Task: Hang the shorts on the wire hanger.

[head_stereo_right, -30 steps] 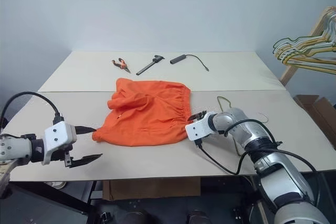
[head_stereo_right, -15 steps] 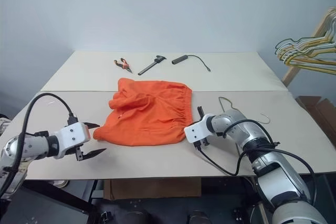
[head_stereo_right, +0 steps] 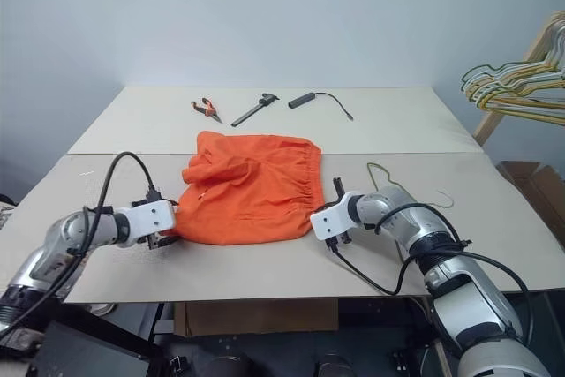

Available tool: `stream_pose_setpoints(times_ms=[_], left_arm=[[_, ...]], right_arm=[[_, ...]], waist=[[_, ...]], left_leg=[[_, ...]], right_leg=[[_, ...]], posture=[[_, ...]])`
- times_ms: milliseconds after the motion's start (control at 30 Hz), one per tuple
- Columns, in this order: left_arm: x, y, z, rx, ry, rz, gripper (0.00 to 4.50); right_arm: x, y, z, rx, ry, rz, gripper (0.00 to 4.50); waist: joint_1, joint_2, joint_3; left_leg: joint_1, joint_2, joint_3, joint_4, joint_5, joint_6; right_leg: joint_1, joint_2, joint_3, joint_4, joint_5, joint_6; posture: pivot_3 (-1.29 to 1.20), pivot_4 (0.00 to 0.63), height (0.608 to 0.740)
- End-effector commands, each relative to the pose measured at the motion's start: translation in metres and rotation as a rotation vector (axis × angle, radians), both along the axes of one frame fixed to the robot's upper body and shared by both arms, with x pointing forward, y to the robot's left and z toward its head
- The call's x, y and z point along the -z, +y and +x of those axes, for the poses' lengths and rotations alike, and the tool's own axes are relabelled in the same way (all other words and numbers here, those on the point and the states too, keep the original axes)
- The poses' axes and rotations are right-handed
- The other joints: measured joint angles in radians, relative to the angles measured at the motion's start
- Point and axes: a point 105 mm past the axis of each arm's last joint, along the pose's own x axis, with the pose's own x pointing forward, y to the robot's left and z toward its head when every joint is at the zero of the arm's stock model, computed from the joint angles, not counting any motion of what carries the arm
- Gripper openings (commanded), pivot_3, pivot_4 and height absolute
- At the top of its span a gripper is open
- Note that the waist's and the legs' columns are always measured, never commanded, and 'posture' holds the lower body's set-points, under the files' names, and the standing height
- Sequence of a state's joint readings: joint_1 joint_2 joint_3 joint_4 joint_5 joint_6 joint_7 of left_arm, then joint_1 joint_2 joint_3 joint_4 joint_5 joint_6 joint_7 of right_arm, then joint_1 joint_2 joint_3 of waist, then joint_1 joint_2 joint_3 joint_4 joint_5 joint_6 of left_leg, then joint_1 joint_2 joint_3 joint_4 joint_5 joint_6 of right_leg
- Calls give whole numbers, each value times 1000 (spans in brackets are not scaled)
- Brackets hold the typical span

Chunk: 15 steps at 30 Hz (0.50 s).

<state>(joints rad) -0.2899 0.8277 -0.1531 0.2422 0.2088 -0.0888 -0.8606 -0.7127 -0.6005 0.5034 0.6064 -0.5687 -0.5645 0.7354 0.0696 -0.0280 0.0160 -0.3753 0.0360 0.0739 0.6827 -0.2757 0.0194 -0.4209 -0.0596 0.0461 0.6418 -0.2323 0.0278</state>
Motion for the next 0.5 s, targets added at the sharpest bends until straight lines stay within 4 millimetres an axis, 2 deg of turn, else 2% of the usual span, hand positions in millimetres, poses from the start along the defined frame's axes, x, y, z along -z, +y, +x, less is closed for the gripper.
stream_pose_setpoints(times_ms=[33, 200, 267, 400, 500], left_arm=[[-6, -1, 5, 22, -46, -4, 2245], [-3, 6, 7, 17, -64, 28, 548], [-5, 5, 8, 11, -76, 12, 20], [-7, 5, 4, 25, -74, 10, 20], [-9, 10, -9, 53, -49, 56, 20]], right_arm=[[-13, 0, 2, -1, -40, 28, 0], [-13, 0, 2, 7, -43, 33, 0], [-14, 2, 2, 8, -45, 44, 0], [-15, 2, 1, 11, -47, 49, 0], [-18, 1, -8, 12, -25, 61, 0]], waist=[[-1, 0, 0], [-3, 0, 0], [-3, 0, 0], [-3, 0, 0], [-5, 0, 0]], left_leg=[[0, 0, 0, 0, 0, 0], [0, 0, 0, 0, 0, 0], [0, 0, 0, 0, 0, 0], [0, 0, 0, 0, 0, 0], [0, 0, 0, 0, 0, 0]], right_leg=[[0, 0, 0, 0, 0, 0], [0, 0, 0, 0, 0, 0], [0, 0, 0, 0, 0, 0], [0, 0, 0, 0, 0, 0], [0, 0, 0, 0, 0, 0]], posture=[[145, 0, 740], [142, 0, 740], [138, 0, 740], [138, 0, 740], [138, 0, 740]])
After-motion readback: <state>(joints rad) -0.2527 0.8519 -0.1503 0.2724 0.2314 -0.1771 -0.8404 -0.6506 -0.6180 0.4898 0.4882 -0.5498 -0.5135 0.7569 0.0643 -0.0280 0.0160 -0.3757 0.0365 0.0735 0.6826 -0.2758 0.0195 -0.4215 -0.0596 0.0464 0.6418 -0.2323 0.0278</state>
